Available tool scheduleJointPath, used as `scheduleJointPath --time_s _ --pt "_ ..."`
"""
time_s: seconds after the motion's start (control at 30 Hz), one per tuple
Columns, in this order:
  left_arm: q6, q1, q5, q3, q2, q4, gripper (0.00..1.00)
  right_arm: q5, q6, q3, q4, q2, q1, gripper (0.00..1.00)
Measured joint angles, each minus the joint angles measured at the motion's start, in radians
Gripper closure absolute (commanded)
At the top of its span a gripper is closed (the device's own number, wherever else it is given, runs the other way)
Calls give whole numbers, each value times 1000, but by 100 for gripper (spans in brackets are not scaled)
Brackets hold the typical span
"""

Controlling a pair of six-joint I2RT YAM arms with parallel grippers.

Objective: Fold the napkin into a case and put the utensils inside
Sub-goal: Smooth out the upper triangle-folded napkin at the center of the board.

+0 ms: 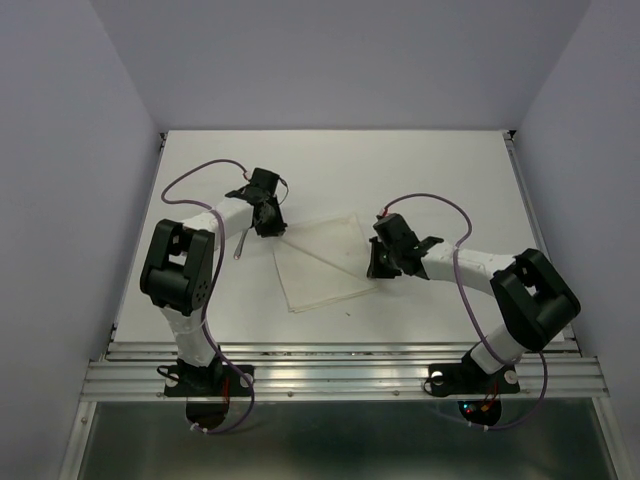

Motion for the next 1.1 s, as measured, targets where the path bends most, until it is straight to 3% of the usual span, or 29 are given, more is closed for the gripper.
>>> scheduleJointPath --time_s 0.7,1.1 --pt "-4 20 -4 2 43 34 73 -15 15 -50 121 45 6 92" --pt "1 38 -27 98 -47 -60 71 61 -18 -41 4 -20 12 91"
